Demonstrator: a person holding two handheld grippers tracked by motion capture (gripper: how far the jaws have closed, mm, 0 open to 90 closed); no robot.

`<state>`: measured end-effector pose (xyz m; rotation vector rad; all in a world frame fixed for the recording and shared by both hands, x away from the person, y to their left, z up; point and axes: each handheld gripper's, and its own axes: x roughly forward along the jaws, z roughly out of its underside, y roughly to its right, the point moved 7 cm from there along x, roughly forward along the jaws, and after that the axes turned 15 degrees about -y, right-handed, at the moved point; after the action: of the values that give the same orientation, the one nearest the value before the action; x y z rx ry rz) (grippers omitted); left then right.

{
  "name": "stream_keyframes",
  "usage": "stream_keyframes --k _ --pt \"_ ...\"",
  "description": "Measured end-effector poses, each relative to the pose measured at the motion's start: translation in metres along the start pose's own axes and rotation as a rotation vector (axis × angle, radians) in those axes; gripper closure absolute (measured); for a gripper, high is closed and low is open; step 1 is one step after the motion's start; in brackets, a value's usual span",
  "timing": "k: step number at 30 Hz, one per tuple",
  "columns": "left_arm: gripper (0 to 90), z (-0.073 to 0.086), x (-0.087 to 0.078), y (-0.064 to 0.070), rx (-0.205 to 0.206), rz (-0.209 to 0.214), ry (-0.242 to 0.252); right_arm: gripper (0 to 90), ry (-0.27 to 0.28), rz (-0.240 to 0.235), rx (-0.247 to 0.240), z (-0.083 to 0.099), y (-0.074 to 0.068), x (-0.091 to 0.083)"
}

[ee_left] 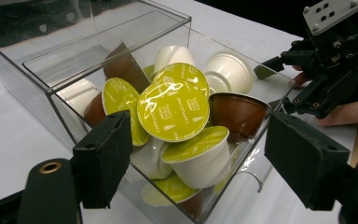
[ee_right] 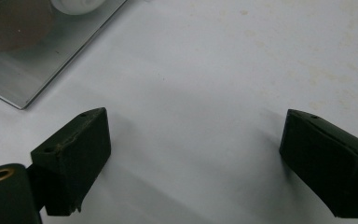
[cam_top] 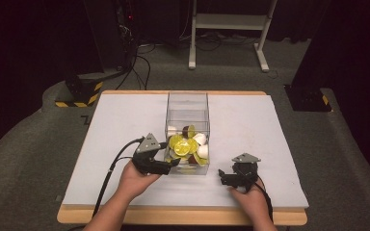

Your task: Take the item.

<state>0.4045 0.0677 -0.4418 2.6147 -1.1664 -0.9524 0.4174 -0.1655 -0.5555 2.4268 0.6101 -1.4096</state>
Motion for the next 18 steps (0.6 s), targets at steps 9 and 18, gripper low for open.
stream_keyframes --k 9,18 --pt "23.5 -0.004 0.015 -0.005 0.007 -0.023 -0.022 8.6 0.0 0.0 0.0 0.0 0.0 0.0" --pt "23.0 -0.009 0.029 -0.005 0.005 -0.031 -0.039 8.6 0.0 0.0 0.0 0.0 0.0 0.0"
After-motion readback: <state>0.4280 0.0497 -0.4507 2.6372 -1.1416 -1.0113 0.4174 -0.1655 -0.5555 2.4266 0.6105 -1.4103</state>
